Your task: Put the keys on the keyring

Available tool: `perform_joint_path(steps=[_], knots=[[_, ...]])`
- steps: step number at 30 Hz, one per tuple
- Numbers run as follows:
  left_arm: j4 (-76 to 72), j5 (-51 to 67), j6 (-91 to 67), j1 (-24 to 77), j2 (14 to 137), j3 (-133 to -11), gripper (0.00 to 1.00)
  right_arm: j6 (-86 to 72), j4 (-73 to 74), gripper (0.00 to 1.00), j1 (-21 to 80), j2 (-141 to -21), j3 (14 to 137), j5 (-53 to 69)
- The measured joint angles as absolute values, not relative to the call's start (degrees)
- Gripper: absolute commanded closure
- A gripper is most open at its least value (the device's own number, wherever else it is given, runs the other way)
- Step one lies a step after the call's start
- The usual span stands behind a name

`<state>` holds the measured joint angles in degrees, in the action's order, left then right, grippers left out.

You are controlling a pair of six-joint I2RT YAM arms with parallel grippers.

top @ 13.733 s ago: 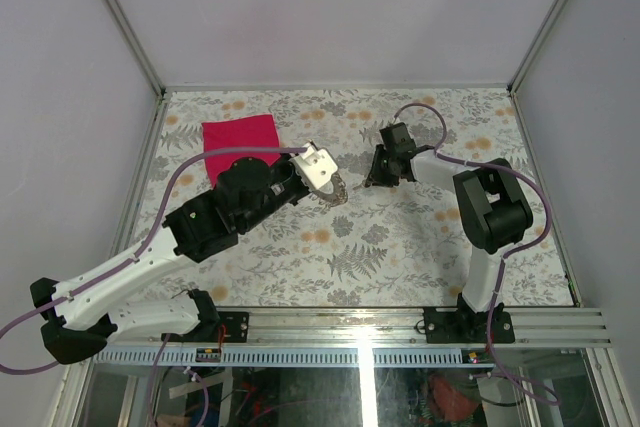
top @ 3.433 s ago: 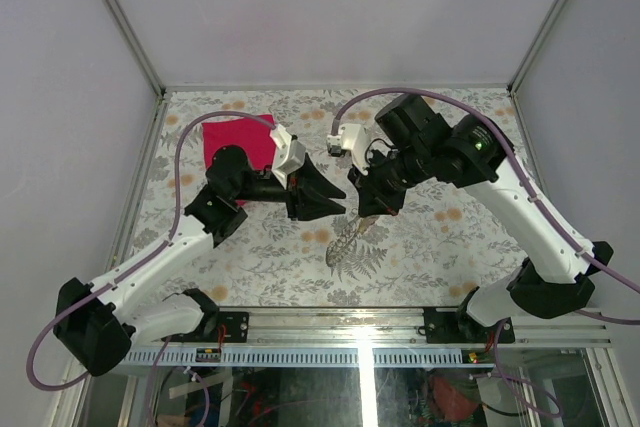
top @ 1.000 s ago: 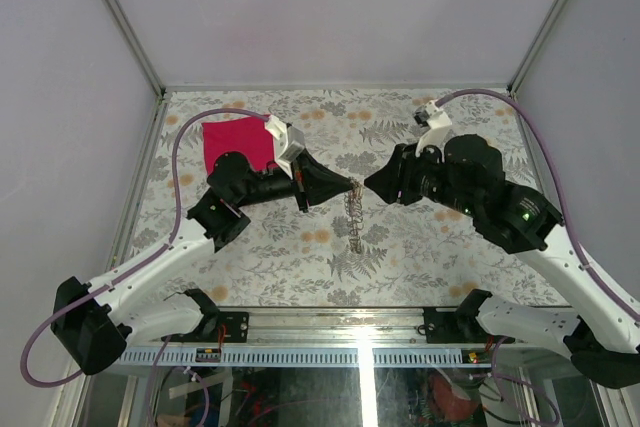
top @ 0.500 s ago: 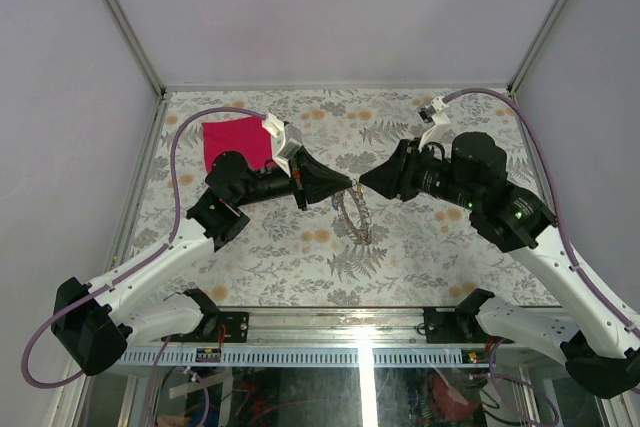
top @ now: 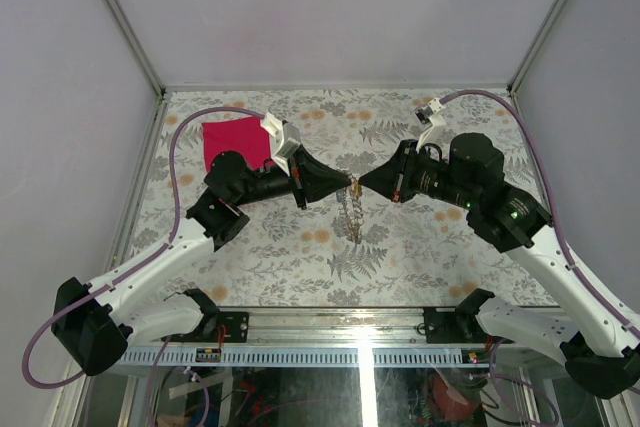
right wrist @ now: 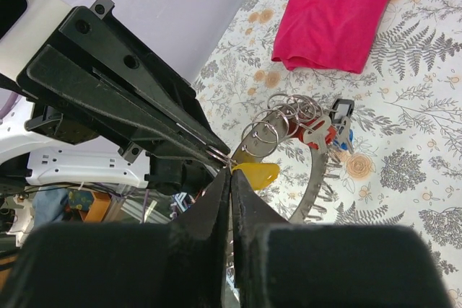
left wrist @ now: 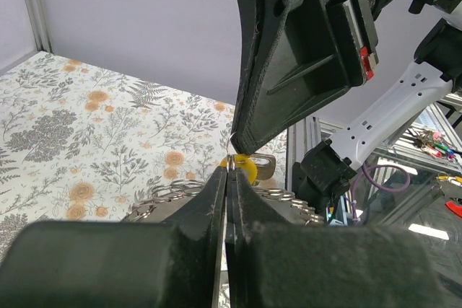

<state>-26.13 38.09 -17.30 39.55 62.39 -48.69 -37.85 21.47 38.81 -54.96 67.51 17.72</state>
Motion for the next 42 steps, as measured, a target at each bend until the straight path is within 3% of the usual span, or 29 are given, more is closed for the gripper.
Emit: perform_joint_path(steps=[28, 42], knots=[[-25.7, 37.9, -17.3, 39.4, 62.5, -48.7, 1.0, -36.1, 21.1, 0.99, 38.8, -55.7, 65.1, 19.9], [-25.8, 38.1, -17.6, 39.3, 62.8, -48.7, 1.0, -35.4, 17.6, 0.72, 38.6, -56.1, 61.7, 20.2]])
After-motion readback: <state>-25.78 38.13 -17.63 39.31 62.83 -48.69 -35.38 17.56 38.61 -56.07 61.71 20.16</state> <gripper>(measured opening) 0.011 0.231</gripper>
